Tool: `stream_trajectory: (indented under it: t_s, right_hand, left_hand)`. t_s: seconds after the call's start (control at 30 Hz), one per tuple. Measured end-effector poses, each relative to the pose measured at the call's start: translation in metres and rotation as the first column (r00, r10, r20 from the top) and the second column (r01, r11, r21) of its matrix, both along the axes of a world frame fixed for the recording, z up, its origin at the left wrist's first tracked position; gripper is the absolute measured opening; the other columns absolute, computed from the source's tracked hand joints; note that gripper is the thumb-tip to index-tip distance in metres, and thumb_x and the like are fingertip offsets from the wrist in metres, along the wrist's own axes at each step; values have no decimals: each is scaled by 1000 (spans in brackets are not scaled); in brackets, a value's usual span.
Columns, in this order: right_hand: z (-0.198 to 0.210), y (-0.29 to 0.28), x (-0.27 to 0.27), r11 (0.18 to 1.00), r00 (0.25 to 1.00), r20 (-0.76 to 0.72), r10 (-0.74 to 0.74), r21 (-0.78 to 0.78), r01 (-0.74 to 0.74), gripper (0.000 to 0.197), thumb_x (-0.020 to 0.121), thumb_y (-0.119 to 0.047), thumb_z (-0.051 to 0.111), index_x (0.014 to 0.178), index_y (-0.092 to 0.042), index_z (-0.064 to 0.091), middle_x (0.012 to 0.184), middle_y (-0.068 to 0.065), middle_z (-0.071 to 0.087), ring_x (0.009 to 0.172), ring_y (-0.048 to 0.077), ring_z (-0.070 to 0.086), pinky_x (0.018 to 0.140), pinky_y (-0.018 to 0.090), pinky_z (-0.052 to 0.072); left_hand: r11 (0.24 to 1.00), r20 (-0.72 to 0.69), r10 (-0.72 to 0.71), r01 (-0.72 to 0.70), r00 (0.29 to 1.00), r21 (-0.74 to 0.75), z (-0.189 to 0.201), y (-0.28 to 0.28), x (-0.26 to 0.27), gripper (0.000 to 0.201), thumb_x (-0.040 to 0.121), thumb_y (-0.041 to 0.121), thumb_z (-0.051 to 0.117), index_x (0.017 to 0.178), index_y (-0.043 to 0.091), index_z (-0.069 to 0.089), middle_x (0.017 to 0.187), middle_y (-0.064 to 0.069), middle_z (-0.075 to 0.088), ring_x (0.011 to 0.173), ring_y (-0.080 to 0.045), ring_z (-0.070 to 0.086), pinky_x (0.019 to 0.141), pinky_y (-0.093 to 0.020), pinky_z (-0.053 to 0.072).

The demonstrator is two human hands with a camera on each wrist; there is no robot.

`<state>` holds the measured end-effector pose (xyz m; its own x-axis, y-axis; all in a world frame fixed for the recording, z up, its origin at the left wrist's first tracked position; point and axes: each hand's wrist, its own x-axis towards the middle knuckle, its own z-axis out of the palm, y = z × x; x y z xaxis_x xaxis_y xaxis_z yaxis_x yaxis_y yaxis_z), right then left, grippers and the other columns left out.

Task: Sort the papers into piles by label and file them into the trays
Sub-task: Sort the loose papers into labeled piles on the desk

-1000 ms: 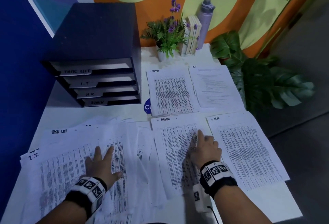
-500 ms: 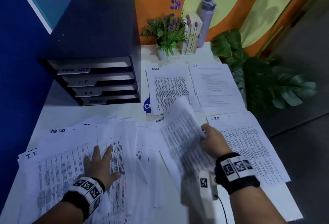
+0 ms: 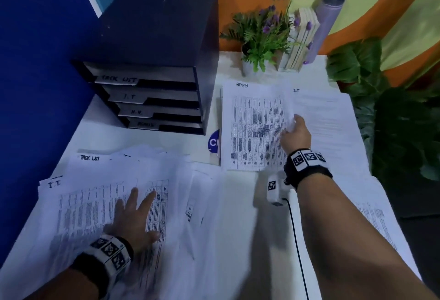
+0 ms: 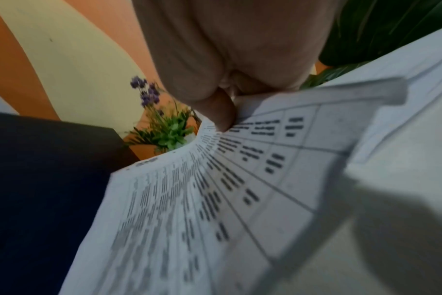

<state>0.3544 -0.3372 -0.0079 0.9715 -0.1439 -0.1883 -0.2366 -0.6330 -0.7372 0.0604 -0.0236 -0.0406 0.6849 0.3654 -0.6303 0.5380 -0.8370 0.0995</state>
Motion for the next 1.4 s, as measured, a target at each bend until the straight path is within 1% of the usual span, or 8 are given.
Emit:
stream_trajectory:
  t_s: [0.2, 0.37, 0.57, 0.7, 0.87, 1.0, 1.17, 1.4]
  right_hand:
    - [-11, 14, 6, 917, 997, 27, 69, -396, -52, 75, 84, -8, 64, 149, -18, 29, 147, 14, 32, 128, 37, 36, 101, 50, 37]
    - [-18, 33, -24, 679, 881, -154, 447, -582, -447, 47, 87, -21, 55, 134, -29, 50, 137, 5, 45, 125, 30, 41, 98, 47, 37]
    - [-13, 44, -37, 670, 871, -250, 423, -561, -486, 46, 84, -18, 59, 128, -28, 52, 138, 1, 41, 127, 26, 37, 96, 46, 37]
    - [3, 63, -74, 756, 853, -94, 514, -419, -502, 47, 88, -20, 58, 135, -19, 52, 134, 10, 46, 120, 32, 46, 98, 42, 41]
    - [9, 93, -173, 705, 713, -105, 693, -107, -701, 23, 88, -19, 64, 108, -11, 69, 109, 11, 64, 100, 27, 62, 82, 19, 37]
    - [0, 110, -246, 665, 664, -80, 743, -22, -746, 19, 89, -19, 61, 104, -14, 72, 99, 4, 62, 95, 20, 62, 80, 14, 36]
    - [-11, 128, -304, 659, 661, -53, 748, -63, -750, 27, 72, -33, 44, 77, -14, 63, 85, 5, 54, 84, 27, 56, 71, 34, 50]
    - [-11, 153, -308, 725, 736, -164, 657, -129, -676, 47, 67, -43, 31, 83, -8, 58, 90, 17, 56, 89, 32, 53, 80, 36, 48]
  left_hand:
    - [999, 51, 8, -11, 999, 43, 1, -2, -3, 107, 76, 42, 76, 149, 48, -3, 160, 3, -20, 146, -39, -8, 112, -60, 25]
    - [998, 71, 8, -12, 997, 56, 0, -4, -3, 105, 78, 37, 75, 148, 50, -2, 159, 5, -21, 147, -36, -8, 114, -53, 26]
    - [999, 65, 29, -31, 997, 30, 6, -4, -2, 102, 76, 51, 72, 147, 53, -2, 158, 9, -23, 147, -33, -10, 111, -61, 23]
    - [998, 93, 3, 2, 996, -57, 14, -5, -6, 94, 84, 46, 67, 149, 48, -1, 159, 9, -19, 147, -28, -10, 116, -58, 16]
    - [938, 358, 114, 19, 927, -347, 33, -8, -14, 68, 94, 24, 60, 150, 37, 24, 160, 6, 10, 144, -16, 22, 117, -34, 25]
    - [948, 509, 290, -168, 811, -272, 41, 35, -40, 56, 94, 14, 58, 146, 18, 39, 151, -5, 35, 136, -22, 38, 114, -36, 31]
    - [885, 257, 449, -465, 856, 0, 29, 105, -89, 90, 82, 46, 69, 152, 17, 20, 155, -11, 19, 141, -33, 24, 115, -44, 26]
    - [922, 247, 385, -384, 889, -57, 12, 119, -107, 116, 64, 51, 83, 152, 17, 16, 146, -12, 36, 132, -32, 39, 110, -43, 35]
